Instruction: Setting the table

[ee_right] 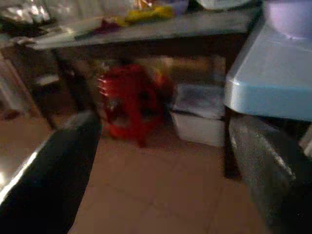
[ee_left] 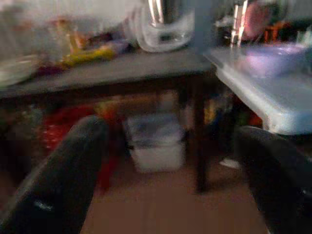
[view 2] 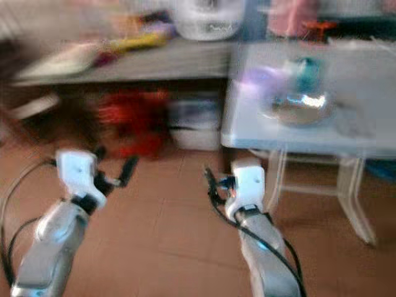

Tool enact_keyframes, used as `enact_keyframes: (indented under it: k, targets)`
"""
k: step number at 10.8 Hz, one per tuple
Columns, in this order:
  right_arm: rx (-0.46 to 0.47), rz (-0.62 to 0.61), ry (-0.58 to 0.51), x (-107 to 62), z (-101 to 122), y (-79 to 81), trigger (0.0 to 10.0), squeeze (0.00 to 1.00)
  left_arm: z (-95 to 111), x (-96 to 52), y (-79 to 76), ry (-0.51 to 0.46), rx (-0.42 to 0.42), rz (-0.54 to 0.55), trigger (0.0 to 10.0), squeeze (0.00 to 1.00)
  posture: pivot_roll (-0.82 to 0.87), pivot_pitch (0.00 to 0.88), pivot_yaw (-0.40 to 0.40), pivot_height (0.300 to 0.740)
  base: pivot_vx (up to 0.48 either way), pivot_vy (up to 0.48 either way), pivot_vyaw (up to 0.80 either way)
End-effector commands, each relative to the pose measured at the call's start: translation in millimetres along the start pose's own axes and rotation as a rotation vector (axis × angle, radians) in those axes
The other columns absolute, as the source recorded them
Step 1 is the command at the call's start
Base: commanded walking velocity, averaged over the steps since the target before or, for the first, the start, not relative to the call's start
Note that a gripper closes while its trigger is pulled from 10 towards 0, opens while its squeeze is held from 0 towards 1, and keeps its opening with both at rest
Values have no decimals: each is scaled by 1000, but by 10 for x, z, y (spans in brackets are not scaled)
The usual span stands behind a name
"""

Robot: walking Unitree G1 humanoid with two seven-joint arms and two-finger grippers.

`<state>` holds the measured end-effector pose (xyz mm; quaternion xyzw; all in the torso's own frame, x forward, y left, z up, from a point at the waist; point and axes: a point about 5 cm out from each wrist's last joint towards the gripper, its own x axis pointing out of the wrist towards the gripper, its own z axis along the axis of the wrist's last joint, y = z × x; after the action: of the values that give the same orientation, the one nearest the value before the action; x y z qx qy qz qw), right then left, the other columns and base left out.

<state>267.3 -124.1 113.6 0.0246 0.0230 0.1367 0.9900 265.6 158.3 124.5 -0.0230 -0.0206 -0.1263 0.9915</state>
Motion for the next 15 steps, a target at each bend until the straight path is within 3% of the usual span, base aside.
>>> enact_keyframes:
  k: [1,7,10,12,15]
  targets:
    - [-1,14,-11,10,21,43,10000,0,60,33,4,-15,21,-14,10000,0,-62,79,134,740,0,0,0]
    - [7,20,-7,13,19,49,10000,0,-45,-38,-22,24,-8,-3,10000,0,-52,95,119,740,0,0,0]
    - [17,-20,-29,20,84,-13,10000,0,-67,-28,-26,23,-30,4,10000,0,-58,97,110,740,0,0,0]
    - [66,-114,-3,-16,24,-153,10000,0,-156,-32,3,51,-38,41,10000,0,-61,103,102,740,0,0,0]
    - [64,-139,9,-33,-10,-170,10000,0,-172,-27,-32,41,-54,22,10000,0,-69,103,103,740,0,0,0]
